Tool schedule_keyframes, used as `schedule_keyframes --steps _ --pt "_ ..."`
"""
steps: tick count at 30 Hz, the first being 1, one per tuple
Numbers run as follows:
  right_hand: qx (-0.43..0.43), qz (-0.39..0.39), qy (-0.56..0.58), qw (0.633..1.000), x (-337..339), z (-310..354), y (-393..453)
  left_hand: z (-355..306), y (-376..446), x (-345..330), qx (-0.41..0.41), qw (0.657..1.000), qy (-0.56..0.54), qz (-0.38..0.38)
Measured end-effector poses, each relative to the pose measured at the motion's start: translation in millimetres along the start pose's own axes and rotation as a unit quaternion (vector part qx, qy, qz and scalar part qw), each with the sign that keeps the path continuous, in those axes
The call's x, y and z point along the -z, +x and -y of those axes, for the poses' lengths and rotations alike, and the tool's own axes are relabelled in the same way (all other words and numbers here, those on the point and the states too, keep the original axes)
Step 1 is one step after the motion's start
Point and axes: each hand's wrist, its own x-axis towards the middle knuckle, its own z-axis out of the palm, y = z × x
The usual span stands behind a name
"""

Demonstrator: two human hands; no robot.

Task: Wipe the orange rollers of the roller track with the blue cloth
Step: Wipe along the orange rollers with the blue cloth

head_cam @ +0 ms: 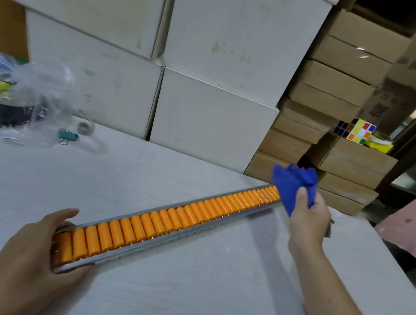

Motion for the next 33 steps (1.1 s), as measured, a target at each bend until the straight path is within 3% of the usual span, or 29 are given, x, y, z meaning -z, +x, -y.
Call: schedule_keyframes --steps 3,8,21,25,29,33 --pt "0.057 -0.027 -0.103 0.993 -16 -31 50 12 5 -1 -0.017 1.0 -0.012 0.008" --pt "0.052 0.044 -0.288 0.955 -40 -77 93 18 6 -3 -0.05 0.999 0.012 -0.007" --pt "0.097 0.09 -0.35 0.927 -44 -77 65 16 2 3 -0.085 0.996 -0.017 0.021" --pt "0.093 0.109 -0.343 0.928 -48 -64 40 10 -4 9 -0.069 0.996 -0.022 0.042" --pt "0.105 0.134 -0.324 0.93 -49 -53 11 7 -5 14 -0.059 0.998 0.022 0.017" --pt "0.126 0.151 -0.321 0.927 -52 -40 -27 5 -9 16 -0.013 1.0 -0.015 0.024"
